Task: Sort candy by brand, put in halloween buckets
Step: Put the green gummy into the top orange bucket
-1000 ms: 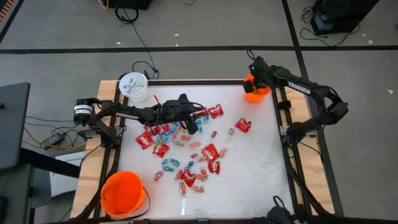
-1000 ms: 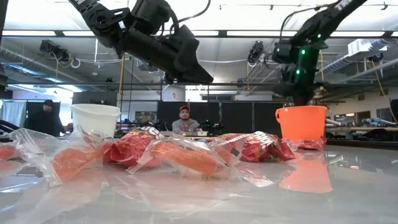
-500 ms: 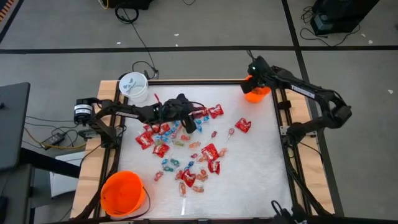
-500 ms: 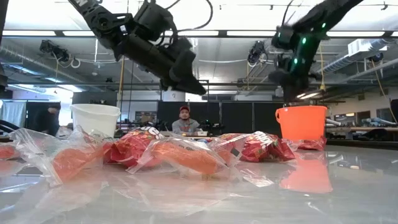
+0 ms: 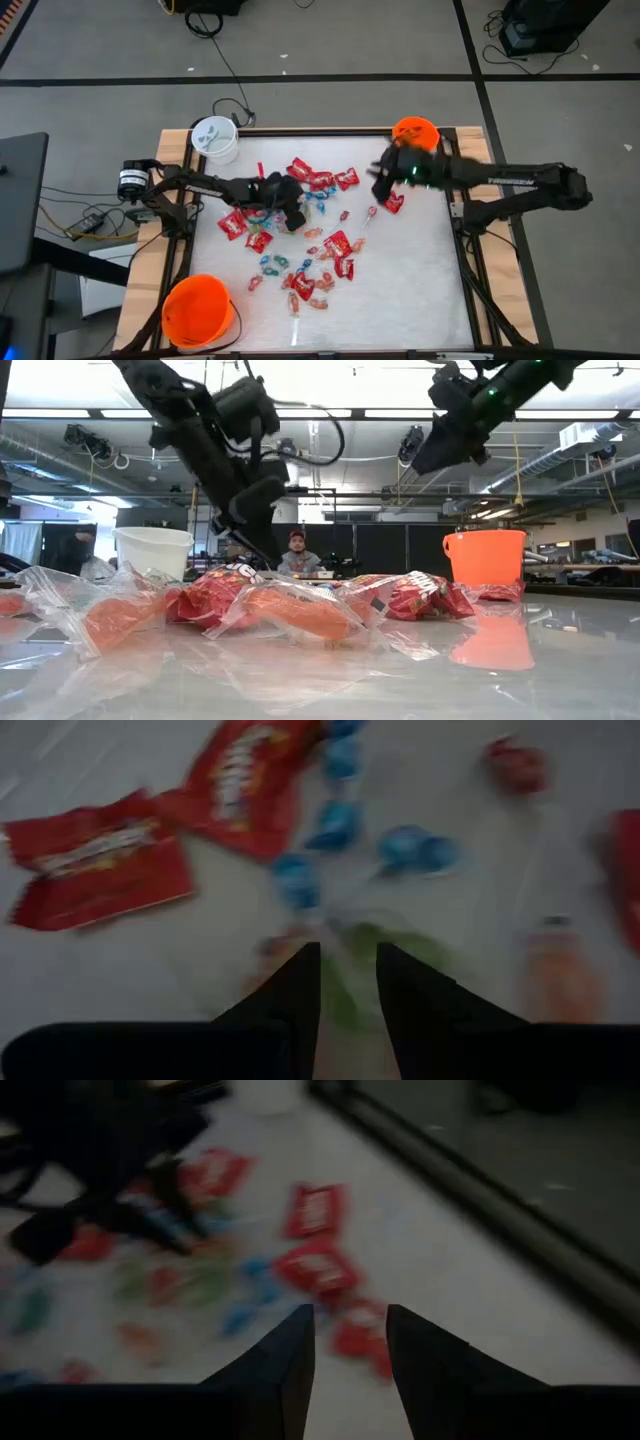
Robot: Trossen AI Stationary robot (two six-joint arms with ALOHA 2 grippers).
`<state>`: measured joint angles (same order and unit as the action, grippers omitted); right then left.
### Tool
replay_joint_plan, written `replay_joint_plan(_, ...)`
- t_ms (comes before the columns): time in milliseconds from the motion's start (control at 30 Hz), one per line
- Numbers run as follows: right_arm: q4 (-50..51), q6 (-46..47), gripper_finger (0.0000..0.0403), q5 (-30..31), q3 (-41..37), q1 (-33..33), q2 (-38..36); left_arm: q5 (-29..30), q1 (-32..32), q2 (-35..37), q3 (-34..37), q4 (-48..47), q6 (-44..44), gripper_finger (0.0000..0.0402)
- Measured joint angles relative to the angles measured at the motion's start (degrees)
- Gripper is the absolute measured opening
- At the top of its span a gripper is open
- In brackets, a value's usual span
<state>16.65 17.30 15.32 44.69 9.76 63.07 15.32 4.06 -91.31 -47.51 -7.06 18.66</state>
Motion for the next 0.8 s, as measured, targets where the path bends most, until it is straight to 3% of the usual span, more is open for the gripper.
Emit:
replay_joint_plan(133,-10.59,3.34,0.0138,-0.01,-5.10,-7.56,3.12,0.58,-5.15,0.00,0.00,2.39,2.52,0.0105)
replay_joint_plan(300,-19.87,2.59,0.0138,0.03,-7.89,-12.19,9.99,3.48,-9.07,0.00,0.00,3.12,5.55,0.0105)
replay_joint_plan(467,-23.31,4.09,0.0138,-1.08,-7.96,-14.45,17.12,2.04,-9.36,0.00,0.00,2.58,7.41,0.0105)
replay_joint_plan(700,-34.85,-7.22,0.0139,-1.52,-7.96,-15.42,26.19,2.29,-8.66,0.00,0.00,3.38,6.13,0.0105)
replay_joint_plan(800,-36.86,-8.28,0.0139,-0.56,-7.96,-15.15,28.22,-2.05,-6.73,0.00,0.00,3.41,4.26,0.0105)
